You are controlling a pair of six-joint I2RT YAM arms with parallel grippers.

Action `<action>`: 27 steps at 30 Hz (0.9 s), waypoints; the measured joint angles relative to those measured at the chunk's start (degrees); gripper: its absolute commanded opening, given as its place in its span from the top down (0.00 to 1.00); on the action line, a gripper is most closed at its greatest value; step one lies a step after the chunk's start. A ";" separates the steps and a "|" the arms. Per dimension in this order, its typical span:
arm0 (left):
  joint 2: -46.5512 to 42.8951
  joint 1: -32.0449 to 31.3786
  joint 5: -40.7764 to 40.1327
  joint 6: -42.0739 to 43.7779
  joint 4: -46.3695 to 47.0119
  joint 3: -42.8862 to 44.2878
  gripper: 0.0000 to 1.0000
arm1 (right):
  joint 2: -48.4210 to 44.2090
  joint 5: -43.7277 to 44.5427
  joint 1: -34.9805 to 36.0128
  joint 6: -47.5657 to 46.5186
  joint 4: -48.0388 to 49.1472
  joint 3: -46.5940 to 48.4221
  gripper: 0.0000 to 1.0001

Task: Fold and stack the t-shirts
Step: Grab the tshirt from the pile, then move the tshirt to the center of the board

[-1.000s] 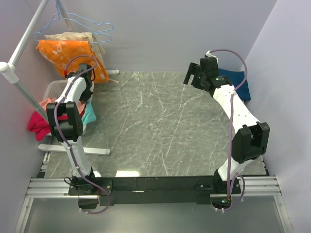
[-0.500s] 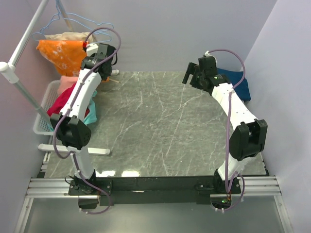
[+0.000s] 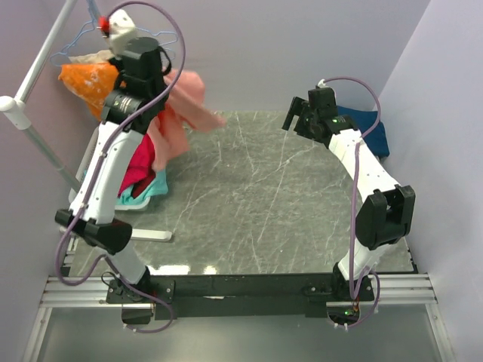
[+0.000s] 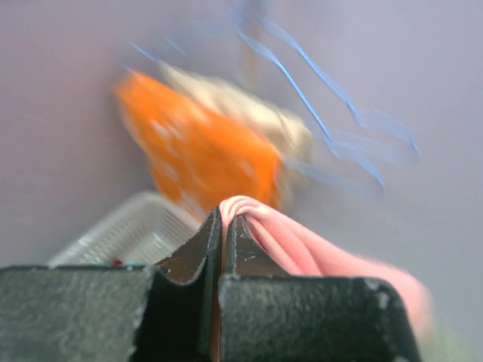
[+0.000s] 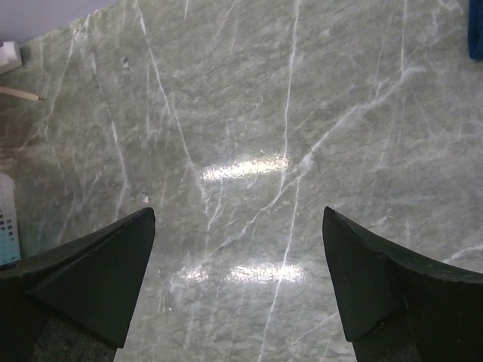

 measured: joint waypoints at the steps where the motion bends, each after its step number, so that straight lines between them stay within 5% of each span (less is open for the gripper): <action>1: -1.46 0.00 -3.89 3.06 5.62 -1.66 0.99 | 0.00 -0.28 0.00 0.02 0.13 -0.04 0.03; 4: -7.89 0.07 -14.91 16.85 26.16 -12.24 0.99 | 0.00 -0.79 0.00 0.15 0.26 -0.09 0.03; 8: -10.34 0.17 -22.58 30.25 45.72 -16.00 0.99 | 0.00 -1.33 0.00 0.22 0.26 -0.13 0.03; 13: -8.55 -2.03 -22.95 30.71 43.98 -7.50 0.99 | 0.00 -1.97 0.00 0.24 0.26 -0.15 0.03; 27: -3.69 -25.64 -14.58 38.25 41.29 1.22 0.99 | -0.02 -1.79 0.00 0.72 0.66 -1.31 0.03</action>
